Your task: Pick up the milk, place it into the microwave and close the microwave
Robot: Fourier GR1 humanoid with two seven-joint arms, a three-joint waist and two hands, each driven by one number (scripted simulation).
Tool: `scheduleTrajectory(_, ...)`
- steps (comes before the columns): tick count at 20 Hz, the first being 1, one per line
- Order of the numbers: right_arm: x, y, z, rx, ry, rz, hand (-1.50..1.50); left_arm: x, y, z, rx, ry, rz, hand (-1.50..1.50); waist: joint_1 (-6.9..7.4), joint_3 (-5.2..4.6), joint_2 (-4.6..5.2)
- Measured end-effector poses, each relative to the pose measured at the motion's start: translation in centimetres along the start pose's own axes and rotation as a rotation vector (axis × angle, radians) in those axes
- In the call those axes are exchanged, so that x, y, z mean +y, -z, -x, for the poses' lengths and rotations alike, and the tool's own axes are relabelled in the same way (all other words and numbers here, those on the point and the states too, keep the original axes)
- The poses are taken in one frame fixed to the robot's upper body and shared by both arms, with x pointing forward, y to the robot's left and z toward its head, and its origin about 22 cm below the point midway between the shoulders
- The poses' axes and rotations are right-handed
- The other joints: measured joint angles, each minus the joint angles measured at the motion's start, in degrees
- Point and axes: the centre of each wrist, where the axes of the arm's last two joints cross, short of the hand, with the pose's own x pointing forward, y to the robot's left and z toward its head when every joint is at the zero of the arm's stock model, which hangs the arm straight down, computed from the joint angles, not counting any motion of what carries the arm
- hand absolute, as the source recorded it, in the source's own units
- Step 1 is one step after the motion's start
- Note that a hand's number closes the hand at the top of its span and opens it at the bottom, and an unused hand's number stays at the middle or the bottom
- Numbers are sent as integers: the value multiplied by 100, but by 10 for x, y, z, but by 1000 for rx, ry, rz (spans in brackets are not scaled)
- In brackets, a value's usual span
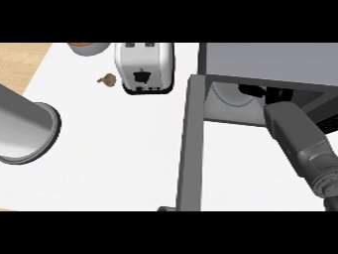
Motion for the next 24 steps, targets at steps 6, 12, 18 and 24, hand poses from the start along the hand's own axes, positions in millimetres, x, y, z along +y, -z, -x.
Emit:
scheduleTrajectory(6, 1, -5, 4, -31, -50, -40, -150, 2, 7, 5, 8, -1, 4, -150, 78, 1, 42)
scheduleTrajectory(12, 5, -2, -4, -48, -60, -27, -150, 3, 10, 8, 12, 3, 7, -150, 113, 3, 34)
scheduleTrajectory(18, 15, -4, -20, -72, -58, -33, -150, 3, 16, 10, 6, 8, 13, -150, 132, 0, 32)
scheduleTrajectory(24, 22, -9, -25, -85, -58, -61, -150, 4, 12, 14, 8, 3, 18, -150, 130, -3, 11)
